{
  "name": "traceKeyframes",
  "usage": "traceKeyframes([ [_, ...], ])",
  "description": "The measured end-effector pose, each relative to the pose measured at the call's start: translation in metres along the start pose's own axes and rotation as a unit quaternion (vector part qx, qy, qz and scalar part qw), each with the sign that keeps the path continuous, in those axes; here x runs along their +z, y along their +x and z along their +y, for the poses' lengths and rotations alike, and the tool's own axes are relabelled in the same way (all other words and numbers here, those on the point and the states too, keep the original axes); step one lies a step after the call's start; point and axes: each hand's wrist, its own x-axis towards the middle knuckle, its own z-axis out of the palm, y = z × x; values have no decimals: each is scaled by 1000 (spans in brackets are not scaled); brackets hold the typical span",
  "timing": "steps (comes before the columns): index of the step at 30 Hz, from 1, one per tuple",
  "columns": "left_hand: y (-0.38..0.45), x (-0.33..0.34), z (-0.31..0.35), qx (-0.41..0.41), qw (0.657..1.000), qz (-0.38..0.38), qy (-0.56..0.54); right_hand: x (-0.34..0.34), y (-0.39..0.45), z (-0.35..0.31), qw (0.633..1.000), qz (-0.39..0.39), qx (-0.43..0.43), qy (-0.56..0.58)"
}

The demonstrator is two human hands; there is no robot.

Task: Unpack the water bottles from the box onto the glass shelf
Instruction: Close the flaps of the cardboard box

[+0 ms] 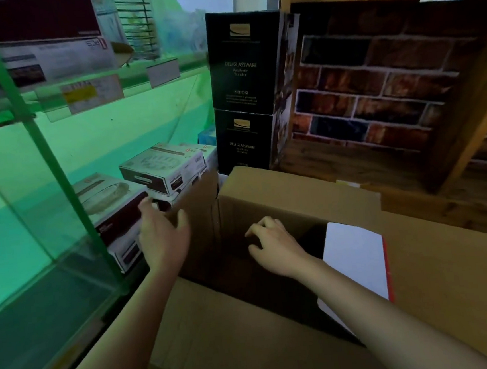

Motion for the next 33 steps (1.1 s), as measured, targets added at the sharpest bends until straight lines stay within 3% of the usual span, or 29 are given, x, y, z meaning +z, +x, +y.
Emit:
traceKeyframes([
  [2, -8, 9, 7, 66, 994, -54, 61, -7, -2, 5, 999, 33, 6, 2],
  [4, -19, 23, 10, 103, 973, -155, 139, -12, -4, 13, 998, 53, 21, -2],
  [7, -36, 45, 11, 59, 920, -334, 197, -19, -11, 31, 993, 75, 81, -33],
  [9, -49, 57, 10, 50, 892, -390, 224, -25, -18, 49, 984, 90, 141, -60],
  [12, -65, 73, 14, 32, 873, -397, 281, -25, -29, 76, 973, 58, 210, -74],
  [16, -88, 92, 21, -4, 839, -397, 372, -9, -39, 105, 979, -2, 191, -69],
  [22, -101, 121, 54, 94, 866, -348, 348, -19, -39, 136, 984, 115, 134, 12],
  [26, -109, 136, 72, 84, 879, -351, 311, -28, -41, 162, 966, 148, 208, -37],
  [29, -120, 146, 75, 103, 860, -386, 316, -35, -33, 179, 947, 159, 271, 74],
  [33, -133, 152, 72, 131, 831, -398, 367, -38, -22, 194, 902, 225, 286, 232],
])
